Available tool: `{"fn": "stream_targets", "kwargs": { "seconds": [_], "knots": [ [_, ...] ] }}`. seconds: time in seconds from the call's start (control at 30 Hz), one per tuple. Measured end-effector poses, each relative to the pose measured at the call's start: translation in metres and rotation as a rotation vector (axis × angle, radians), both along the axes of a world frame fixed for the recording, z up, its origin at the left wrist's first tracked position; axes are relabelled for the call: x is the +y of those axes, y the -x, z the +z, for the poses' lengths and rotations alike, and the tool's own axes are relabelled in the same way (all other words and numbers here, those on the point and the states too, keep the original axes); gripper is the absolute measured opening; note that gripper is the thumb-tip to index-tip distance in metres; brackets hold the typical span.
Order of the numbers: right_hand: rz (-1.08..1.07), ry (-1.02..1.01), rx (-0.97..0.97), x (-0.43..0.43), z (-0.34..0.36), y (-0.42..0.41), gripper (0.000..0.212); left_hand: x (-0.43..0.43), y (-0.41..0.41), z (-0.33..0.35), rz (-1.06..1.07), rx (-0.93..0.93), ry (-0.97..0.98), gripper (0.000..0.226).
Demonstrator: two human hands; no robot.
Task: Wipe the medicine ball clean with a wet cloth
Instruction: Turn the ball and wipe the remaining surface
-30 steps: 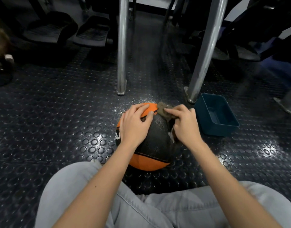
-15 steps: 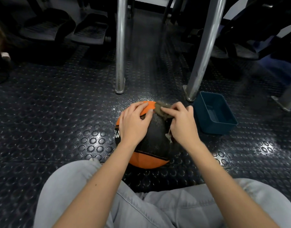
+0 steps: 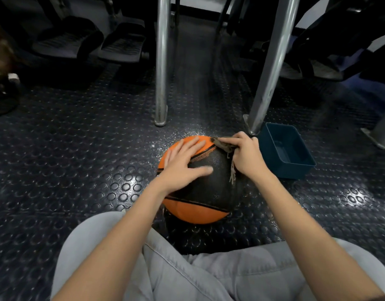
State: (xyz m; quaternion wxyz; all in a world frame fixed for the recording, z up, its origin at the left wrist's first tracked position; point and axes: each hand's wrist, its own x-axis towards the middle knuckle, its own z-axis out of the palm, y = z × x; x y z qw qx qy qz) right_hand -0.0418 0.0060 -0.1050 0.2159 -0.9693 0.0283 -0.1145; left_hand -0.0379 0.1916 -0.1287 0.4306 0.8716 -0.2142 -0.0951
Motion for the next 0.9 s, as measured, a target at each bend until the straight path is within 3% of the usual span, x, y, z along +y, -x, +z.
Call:
{"fn": "stream_targets", "kwargs": {
  "seconds": [0.1, 0.23, 0.3, 0.53, 0.73, 0.8, 0.9],
  "knots": [
    [-0.016, -0.021, -0.065, 0.002, -0.005, 0.013, 0.061, 0.005, -0.001, 0.003, -0.114, -0.001, -0.112, 0.099],
    [0.128, 0.131, -0.351, 0.031, -0.026, 0.068, 0.050, -0.002, -0.001, 0.002, -0.086, -0.049, -0.099, 0.100],
    [0.177, 0.172, -0.401, 0.032, -0.034, 0.082, 0.051, -0.006, 0.000, 0.003, -0.099, -0.062, -0.117, 0.100],
    [-0.101, -0.059, -0.109, -0.012, -0.017, 0.019, 0.059, -0.019, 0.005, 0.007, -0.116, -0.038, -0.121, 0.106],
    [0.073, 0.011, -0.364, 0.014, -0.040, 0.087, 0.053, -0.019, 0.004, 0.008, -0.115, -0.045, -0.103, 0.106],
    [0.084, 0.006, -0.345, 0.007, -0.037, 0.080, 0.054, -0.019, 0.006, 0.008, -0.127, -0.045, -0.113, 0.106],
    [-0.095, -0.085, -0.185, -0.009, -0.026, 0.043, 0.058, -0.021, 0.006, 0.008, -0.122, -0.050, -0.144, 0.106]
  ]
}}
